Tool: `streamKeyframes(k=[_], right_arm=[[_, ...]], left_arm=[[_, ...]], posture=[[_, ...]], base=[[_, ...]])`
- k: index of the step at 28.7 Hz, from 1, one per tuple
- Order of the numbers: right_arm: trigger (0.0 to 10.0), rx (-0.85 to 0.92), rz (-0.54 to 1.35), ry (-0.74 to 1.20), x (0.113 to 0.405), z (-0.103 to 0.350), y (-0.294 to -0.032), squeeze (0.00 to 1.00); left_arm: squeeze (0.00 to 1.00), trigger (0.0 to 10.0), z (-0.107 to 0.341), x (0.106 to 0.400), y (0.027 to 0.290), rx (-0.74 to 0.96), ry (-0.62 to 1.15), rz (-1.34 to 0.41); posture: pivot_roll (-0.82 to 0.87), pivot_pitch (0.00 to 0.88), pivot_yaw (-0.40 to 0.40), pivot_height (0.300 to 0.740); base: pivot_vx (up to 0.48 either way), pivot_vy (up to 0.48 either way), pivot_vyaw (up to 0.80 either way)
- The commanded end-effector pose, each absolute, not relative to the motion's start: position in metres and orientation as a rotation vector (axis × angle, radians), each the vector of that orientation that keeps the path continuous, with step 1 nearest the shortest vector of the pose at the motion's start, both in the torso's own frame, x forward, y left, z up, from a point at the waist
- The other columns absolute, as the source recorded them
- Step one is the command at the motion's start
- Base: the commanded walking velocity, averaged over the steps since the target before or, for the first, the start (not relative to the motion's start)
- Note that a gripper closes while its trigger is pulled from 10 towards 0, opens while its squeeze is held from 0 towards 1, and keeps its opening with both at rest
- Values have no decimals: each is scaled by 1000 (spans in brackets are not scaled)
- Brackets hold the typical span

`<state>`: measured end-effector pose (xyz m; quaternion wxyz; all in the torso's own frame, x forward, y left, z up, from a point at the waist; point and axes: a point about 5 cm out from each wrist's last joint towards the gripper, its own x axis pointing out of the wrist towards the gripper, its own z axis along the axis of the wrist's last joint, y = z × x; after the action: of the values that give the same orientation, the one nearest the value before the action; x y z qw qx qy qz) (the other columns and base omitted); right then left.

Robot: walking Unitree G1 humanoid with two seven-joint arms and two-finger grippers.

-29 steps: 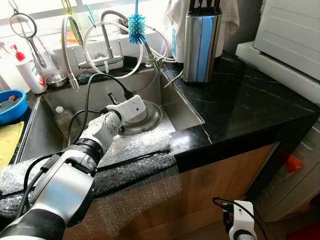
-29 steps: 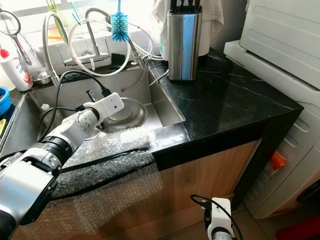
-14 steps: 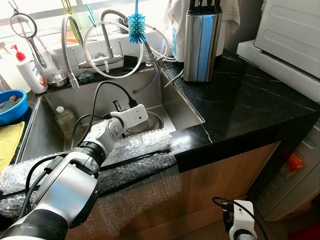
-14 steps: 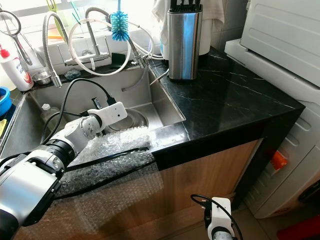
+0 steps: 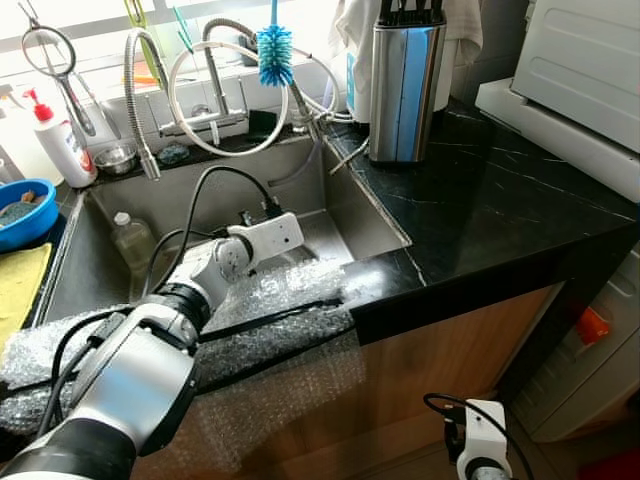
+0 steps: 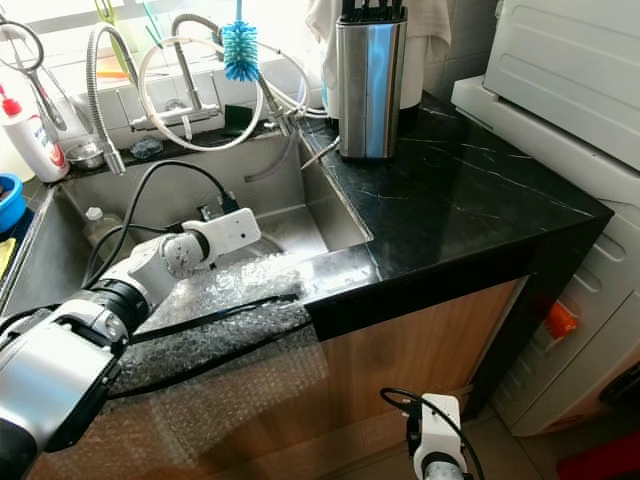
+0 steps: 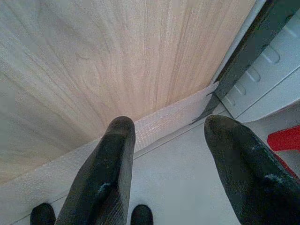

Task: Kitchen organization

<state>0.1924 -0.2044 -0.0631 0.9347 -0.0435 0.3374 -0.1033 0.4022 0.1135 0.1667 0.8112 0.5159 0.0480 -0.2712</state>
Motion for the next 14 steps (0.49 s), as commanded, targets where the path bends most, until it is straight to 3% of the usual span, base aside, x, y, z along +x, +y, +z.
streamKeyframes(k=[1,5,11,14], right_arm=[[10000,-76,-214,680,196,-62,-201,0],[10000,-72,-218,679,197,-62,-201,0],[10000,-67,-225,673,197,-62,-201,0],[10000,-68,-235,625,204,-55,-202,0]], left_arm=[[0,10000,178,405,120,1134,100,-622],[0,10000,189,406,122,1164,97,-673],[0,10000,199,410,126,1126,77,-616],[0,10000,205,412,137,942,-14,-462]], posture=[[-31,0,135,740],[-31,0,141,740],[-31,0,143,740],[-44,0,146,740]], base=[[0,0,0],[0,0,0],[0,0,0],[0,0,0]])
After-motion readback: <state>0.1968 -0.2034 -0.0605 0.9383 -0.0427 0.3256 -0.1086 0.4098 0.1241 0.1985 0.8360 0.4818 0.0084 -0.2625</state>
